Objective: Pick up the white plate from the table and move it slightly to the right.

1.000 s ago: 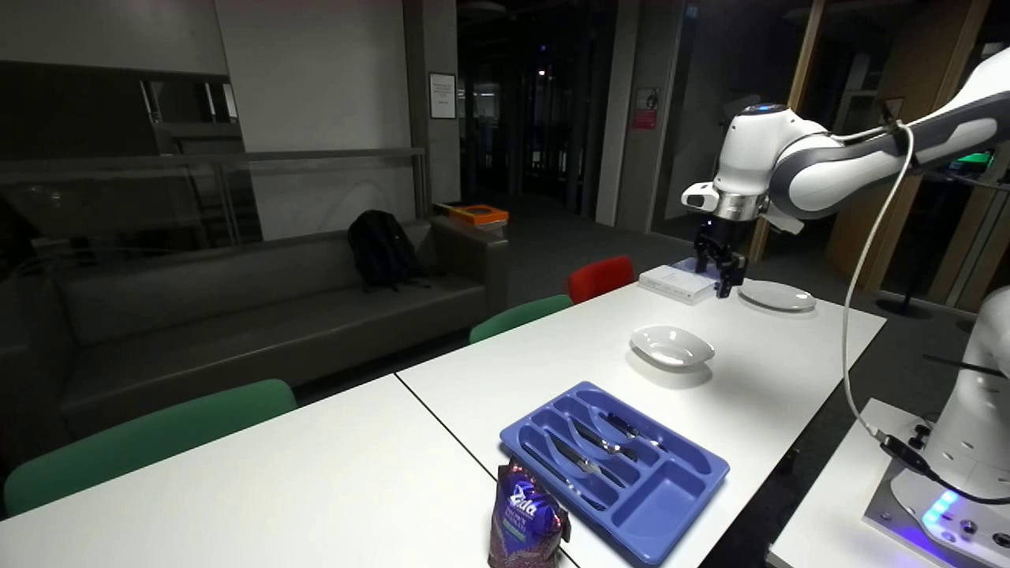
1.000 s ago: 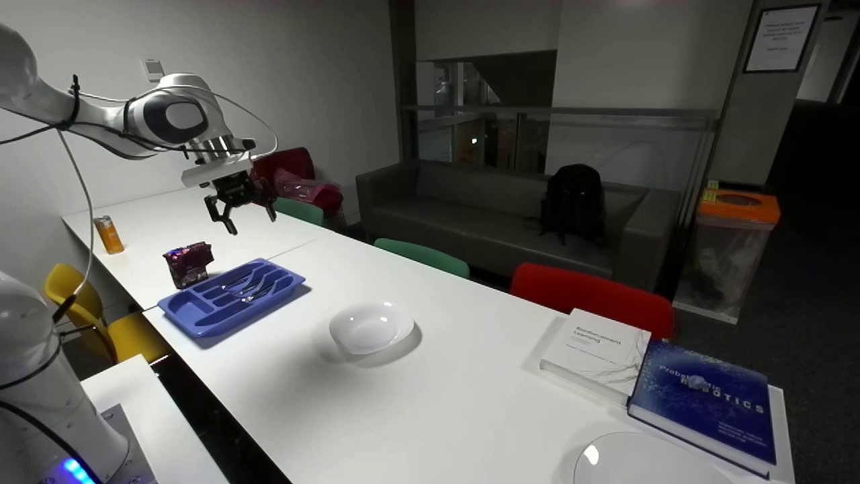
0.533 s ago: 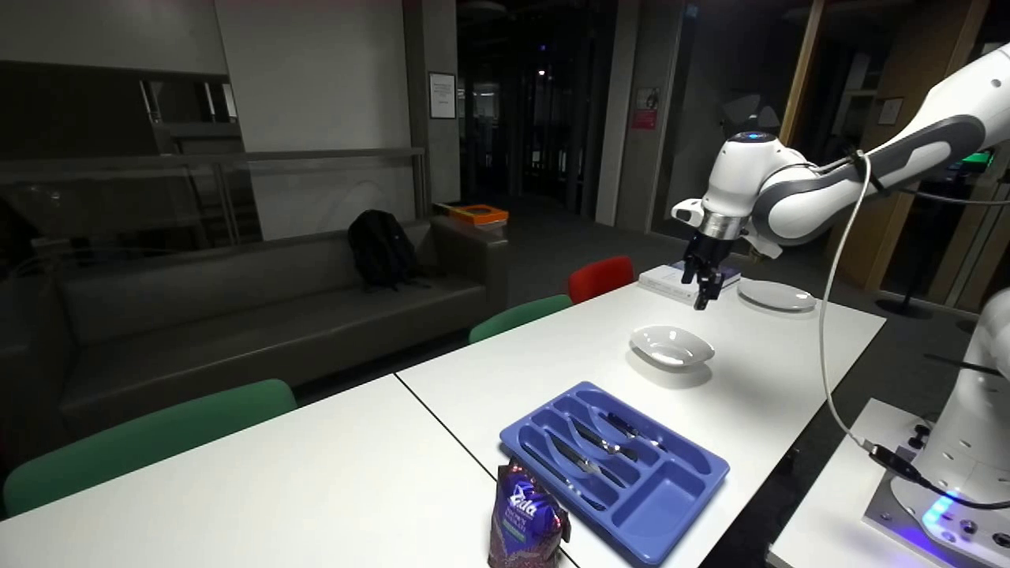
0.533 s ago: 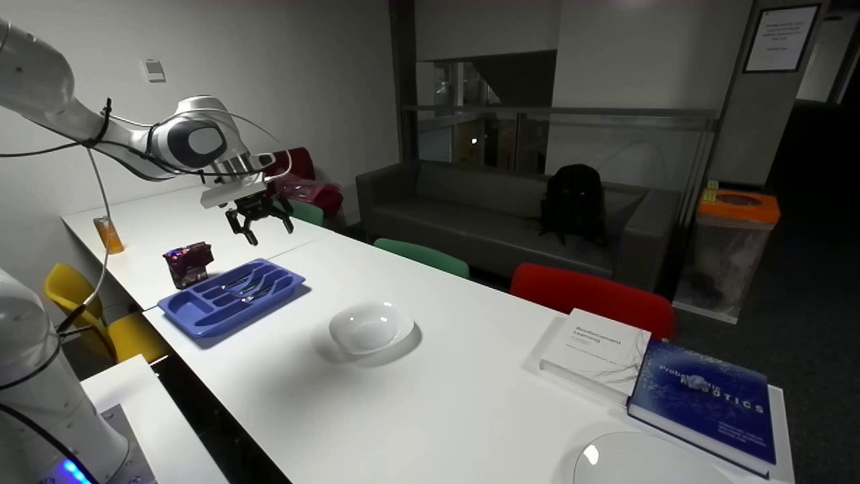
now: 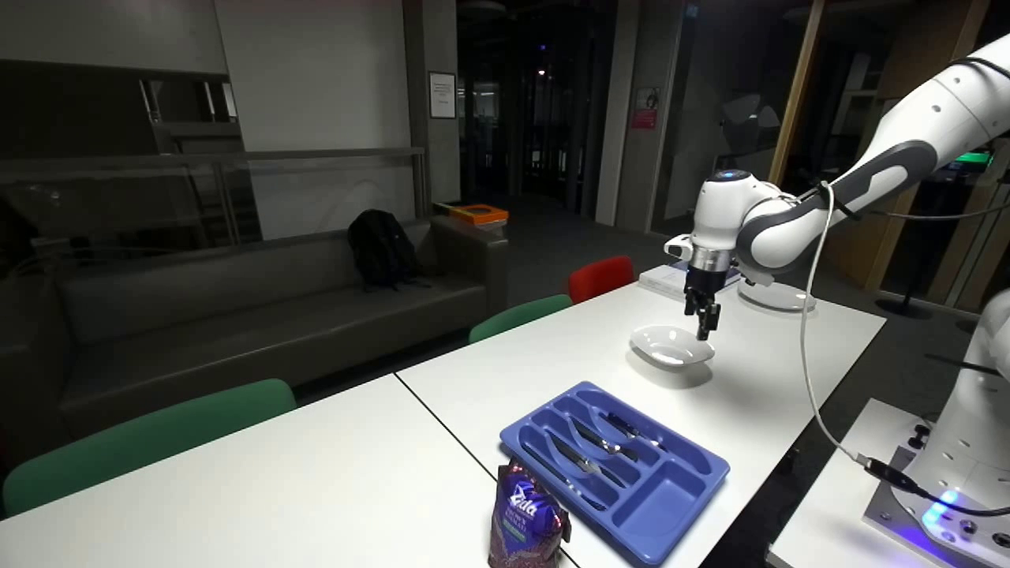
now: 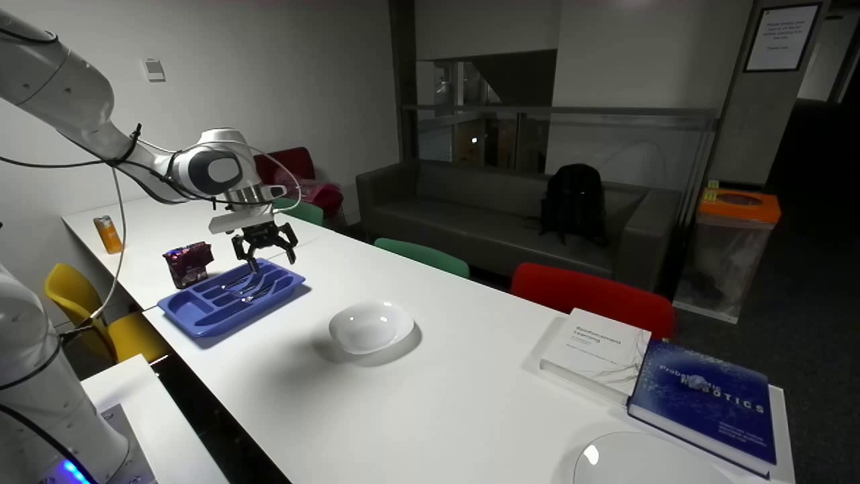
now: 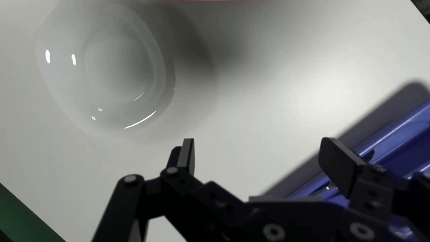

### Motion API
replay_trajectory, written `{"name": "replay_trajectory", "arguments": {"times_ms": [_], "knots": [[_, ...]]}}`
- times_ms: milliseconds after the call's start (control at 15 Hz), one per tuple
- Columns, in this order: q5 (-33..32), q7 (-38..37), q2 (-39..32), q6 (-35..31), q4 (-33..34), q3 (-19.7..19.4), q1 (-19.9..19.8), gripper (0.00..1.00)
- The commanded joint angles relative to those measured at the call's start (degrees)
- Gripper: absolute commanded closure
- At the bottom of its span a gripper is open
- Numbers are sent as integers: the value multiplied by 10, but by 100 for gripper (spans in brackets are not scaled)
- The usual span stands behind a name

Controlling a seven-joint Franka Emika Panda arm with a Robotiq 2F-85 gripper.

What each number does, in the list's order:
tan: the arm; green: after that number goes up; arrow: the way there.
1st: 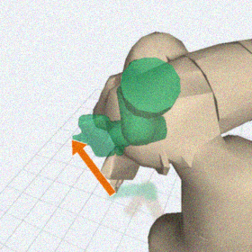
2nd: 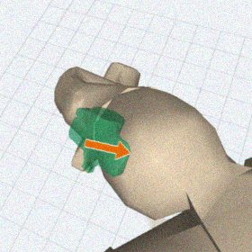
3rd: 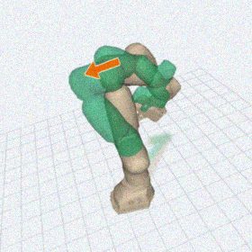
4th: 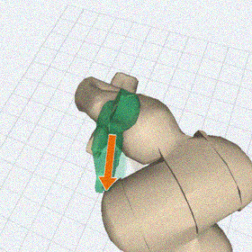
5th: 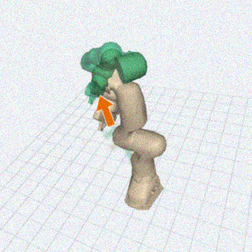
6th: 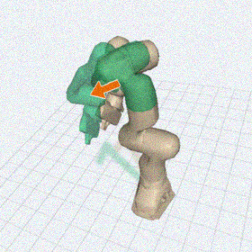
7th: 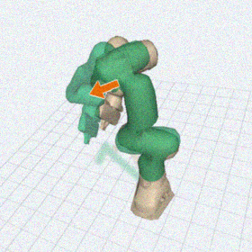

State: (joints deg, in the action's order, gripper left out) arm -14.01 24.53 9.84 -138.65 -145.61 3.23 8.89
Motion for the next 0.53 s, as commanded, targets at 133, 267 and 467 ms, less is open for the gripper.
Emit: {"name": "replay_trajectory", "arguments": {"times_ms": [133, 267, 467], "knots": [[2, 1, 2, 1, 1, 6, -5, 0], [2, 1, 3, 1, 1, 6, -5, 0], [-71, -110, -36, -4, 16, 20, -24, 0]]}}
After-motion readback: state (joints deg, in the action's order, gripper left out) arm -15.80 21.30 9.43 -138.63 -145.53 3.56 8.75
